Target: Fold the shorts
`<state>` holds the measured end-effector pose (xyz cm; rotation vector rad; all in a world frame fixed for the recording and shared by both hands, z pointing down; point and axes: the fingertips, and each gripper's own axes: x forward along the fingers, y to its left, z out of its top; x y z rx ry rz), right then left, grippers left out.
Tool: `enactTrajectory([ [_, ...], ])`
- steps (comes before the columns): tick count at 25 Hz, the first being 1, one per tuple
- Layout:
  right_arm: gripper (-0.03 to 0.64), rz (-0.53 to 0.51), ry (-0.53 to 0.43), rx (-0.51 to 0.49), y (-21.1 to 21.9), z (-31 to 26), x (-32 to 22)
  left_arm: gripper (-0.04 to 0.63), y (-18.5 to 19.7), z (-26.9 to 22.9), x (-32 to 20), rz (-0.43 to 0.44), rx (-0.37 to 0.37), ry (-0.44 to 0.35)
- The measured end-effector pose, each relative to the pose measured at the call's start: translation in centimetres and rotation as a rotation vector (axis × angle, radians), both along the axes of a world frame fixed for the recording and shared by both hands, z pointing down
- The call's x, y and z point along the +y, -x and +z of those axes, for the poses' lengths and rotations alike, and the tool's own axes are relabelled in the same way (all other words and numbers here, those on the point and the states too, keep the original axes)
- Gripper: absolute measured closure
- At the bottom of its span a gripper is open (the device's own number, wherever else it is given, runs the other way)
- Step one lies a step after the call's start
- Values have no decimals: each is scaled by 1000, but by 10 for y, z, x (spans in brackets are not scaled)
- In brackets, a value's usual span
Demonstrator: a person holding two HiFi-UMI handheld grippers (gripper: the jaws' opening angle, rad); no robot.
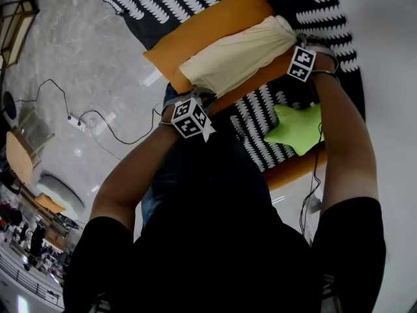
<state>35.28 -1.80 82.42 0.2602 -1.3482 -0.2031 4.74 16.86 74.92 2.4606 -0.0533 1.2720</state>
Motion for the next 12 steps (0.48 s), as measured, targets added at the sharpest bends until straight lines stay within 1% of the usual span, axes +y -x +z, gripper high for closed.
enactTrajectory([
  [6, 575, 69, -61, -31, -4, -1, 9, 568, -8, 8, 9, 32, -28, 9],
  [9, 574, 89, -71, -52, -6, -2, 12, 568, -12, 12, 13, 31, -40, 19],
  [12, 571, 130, -80, -74, -8, -5, 12, 568, -14, 14, 12, 22, -49, 26],
])
